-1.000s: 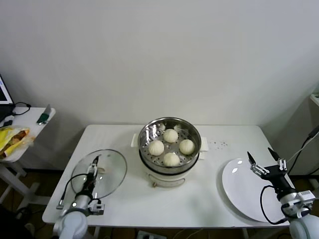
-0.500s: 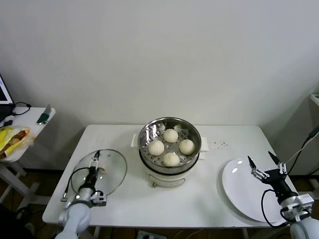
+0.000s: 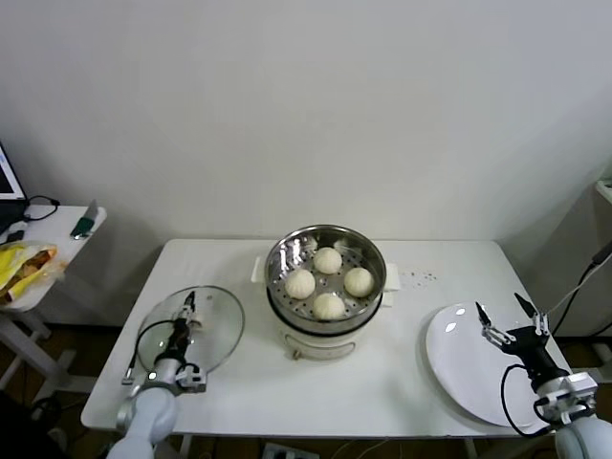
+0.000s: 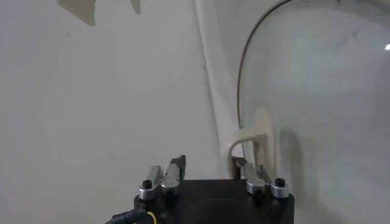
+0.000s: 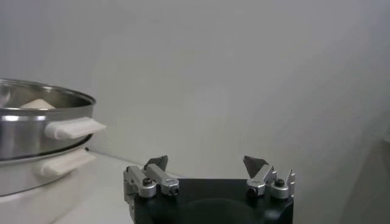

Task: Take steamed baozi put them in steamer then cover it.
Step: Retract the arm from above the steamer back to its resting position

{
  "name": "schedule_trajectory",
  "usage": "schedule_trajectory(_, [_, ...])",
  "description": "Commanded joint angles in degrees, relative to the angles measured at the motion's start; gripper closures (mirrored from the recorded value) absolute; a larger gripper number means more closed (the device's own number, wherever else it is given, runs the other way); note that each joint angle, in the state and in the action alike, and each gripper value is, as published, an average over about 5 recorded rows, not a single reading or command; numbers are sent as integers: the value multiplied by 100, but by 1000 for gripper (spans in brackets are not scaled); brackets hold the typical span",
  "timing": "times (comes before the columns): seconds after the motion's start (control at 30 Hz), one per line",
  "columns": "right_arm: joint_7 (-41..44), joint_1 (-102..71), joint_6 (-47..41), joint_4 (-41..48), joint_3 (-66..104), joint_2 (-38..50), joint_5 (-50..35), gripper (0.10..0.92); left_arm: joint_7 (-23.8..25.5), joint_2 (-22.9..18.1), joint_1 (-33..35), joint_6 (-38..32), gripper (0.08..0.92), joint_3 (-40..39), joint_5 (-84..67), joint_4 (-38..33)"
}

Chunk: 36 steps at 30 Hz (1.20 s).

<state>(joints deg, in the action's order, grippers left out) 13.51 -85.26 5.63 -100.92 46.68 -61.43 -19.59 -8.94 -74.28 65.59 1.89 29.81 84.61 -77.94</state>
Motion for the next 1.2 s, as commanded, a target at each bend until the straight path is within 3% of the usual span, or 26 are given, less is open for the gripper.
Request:
schedule_trajectory(0.03, [4,101,19,96,-55,-5,92,203,-89,63,-34,-37,563,-11,-243,31])
schedule_trajectory(0.3, [0,255,53,197,-145,14,135,203,-41,287,191,93,795,-10,-588,-554])
schedule_trajectory(0.4, [-8,337,50,234,-196,49,133,203,-34,438,353,218,841,-10,-772,-903])
schedule_trajectory(0.9, [-49,964,7,542,-513,187,128,203,192,1483,1515,1776,843,91,-1430,-3708])
schedule_trajectory(1.2, [-49,1045,8,589,-499,195,147,203,748,2397,1331,2576,843,-480,-1833,-4800])
